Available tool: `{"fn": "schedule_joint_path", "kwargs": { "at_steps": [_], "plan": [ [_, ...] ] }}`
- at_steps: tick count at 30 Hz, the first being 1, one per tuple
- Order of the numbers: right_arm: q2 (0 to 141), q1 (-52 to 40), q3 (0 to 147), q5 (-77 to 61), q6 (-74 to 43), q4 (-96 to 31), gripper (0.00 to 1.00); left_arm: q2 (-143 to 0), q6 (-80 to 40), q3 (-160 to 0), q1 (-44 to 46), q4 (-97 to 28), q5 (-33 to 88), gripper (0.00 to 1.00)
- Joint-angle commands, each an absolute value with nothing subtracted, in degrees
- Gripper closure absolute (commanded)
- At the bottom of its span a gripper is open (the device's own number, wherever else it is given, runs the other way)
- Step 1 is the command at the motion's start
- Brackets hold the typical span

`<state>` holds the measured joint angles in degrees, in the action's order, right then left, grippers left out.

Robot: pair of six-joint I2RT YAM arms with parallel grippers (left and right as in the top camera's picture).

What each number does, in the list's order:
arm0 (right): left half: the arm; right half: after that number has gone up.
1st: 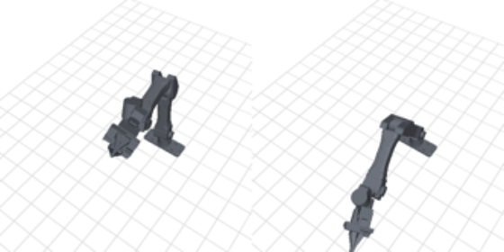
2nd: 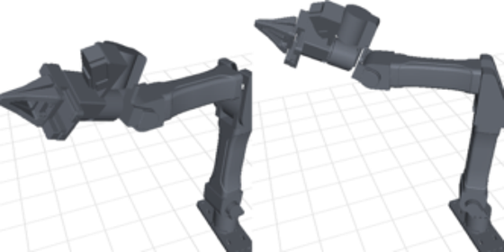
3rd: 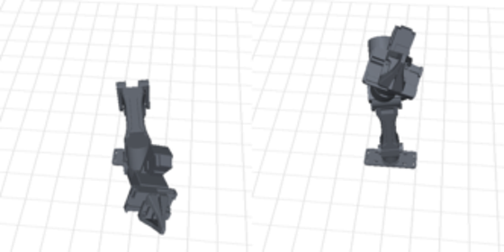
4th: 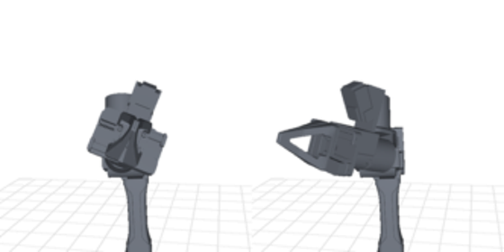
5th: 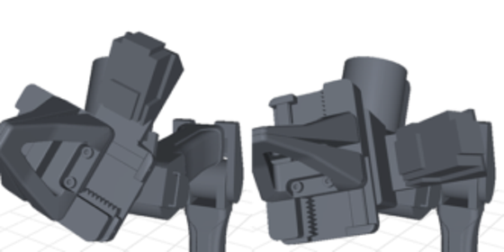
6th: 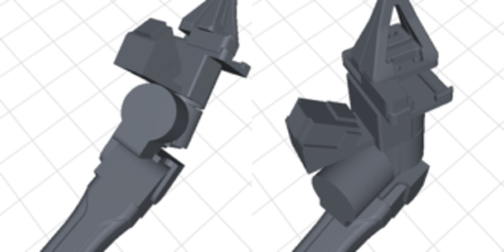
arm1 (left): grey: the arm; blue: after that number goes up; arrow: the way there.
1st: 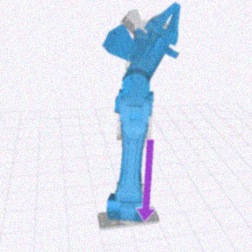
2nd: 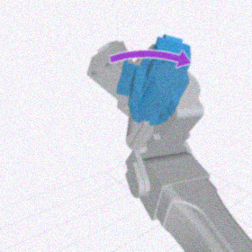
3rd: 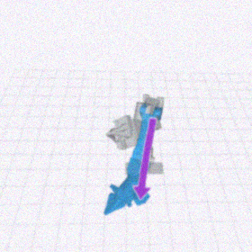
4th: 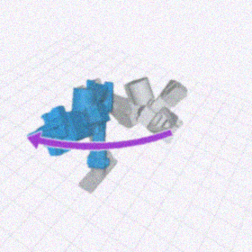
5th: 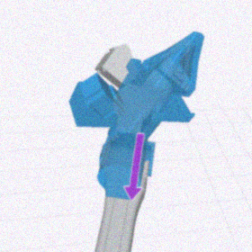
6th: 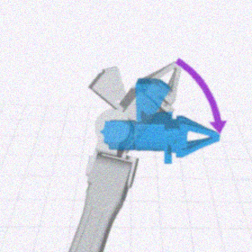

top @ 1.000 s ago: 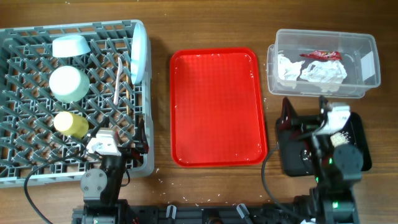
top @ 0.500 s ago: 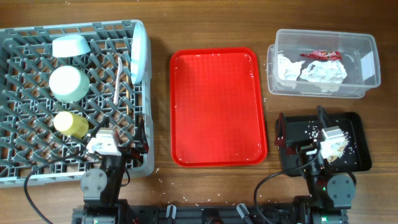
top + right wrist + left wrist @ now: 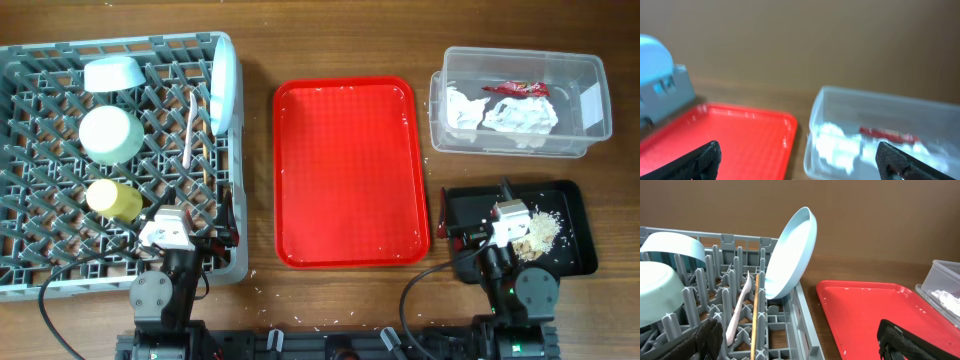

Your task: Sort waste into correct bins and load items into the dishwasher rack

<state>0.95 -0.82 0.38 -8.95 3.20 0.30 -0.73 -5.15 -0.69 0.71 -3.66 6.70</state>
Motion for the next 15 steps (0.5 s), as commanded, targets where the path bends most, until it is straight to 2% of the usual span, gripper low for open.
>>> {"fn": "schedule_joint_path", "kwargs": {
  "at_steps": [1, 15],
  "plan": [
    [0.2, -0.7, 0.3, -4.3, 3.8, 0.1, 0.0, -0.2, -4.3, -0.3, 0.9, -3.9, 6.9, 0.0],
    [0.2, 1.0, 0.3, -3.9, 2.9, 0.1, 0.0, -0.2, -4.3, -0.3, 0.9, -3.9, 6.9, 0.0]
  ]
}}
